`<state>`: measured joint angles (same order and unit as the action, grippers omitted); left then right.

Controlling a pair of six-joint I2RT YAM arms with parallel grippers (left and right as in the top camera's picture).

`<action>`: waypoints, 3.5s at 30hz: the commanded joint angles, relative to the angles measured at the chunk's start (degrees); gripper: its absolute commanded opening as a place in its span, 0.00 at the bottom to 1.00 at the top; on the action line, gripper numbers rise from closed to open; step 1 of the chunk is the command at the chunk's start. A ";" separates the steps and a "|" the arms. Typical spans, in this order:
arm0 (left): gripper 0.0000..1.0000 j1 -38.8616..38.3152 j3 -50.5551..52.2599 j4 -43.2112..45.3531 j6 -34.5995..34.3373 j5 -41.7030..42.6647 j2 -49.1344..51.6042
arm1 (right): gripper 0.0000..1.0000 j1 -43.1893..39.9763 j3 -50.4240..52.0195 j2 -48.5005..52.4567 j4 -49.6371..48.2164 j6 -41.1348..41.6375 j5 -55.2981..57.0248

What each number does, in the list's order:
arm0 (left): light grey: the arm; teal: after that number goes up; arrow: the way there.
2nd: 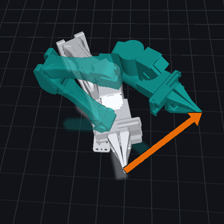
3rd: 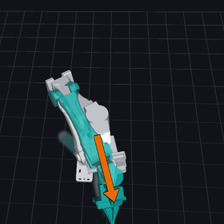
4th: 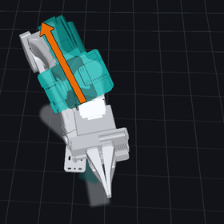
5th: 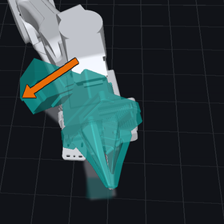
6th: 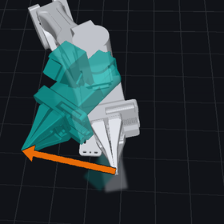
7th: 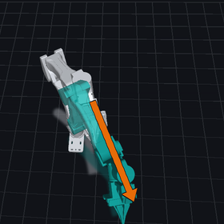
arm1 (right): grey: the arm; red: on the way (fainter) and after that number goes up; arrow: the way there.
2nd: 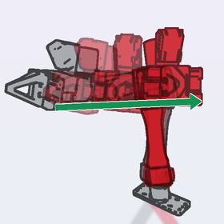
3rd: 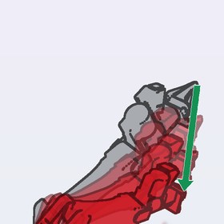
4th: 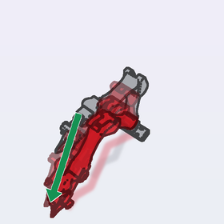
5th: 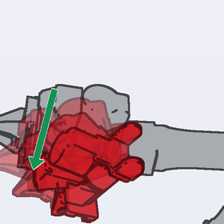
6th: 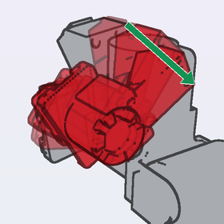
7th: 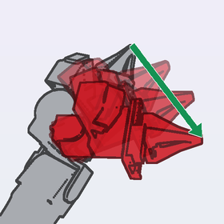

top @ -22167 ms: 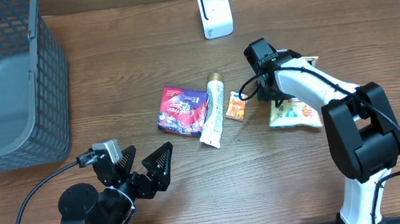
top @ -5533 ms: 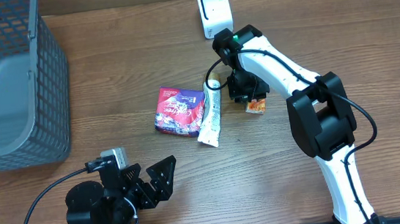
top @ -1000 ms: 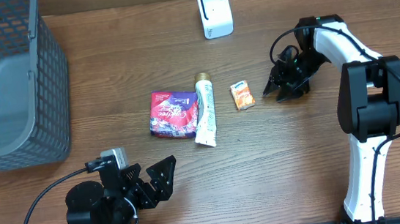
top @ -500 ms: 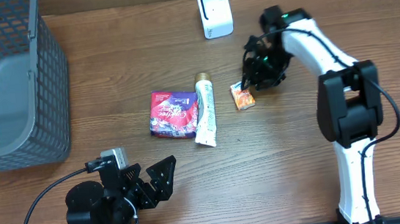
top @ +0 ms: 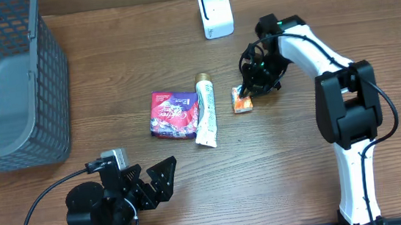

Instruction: Scan the item barcode

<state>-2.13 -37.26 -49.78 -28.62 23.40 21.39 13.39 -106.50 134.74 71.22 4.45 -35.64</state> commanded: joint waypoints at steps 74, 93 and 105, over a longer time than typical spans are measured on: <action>1.00 0.22 -0.33 0.07 -0.57 0.39 -0.24 | 0.04 -5.75 -5.27 -0.28 5.16 -2.16 9.42; 1.00 0.24 -0.33 0.07 -0.57 0.39 -0.24 | 0.04 7.34 -21.27 -0.26 -22.32 -4.26 56.19; 1.00 0.24 -0.33 0.07 -0.57 0.39 -0.24 | 0.04 11.26 -21.22 0.20 -46.16 -33.66 56.87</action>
<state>-2.13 -37.26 -49.80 -28.60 23.40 21.39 24.51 -126.34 134.78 26.89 -22.83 21.19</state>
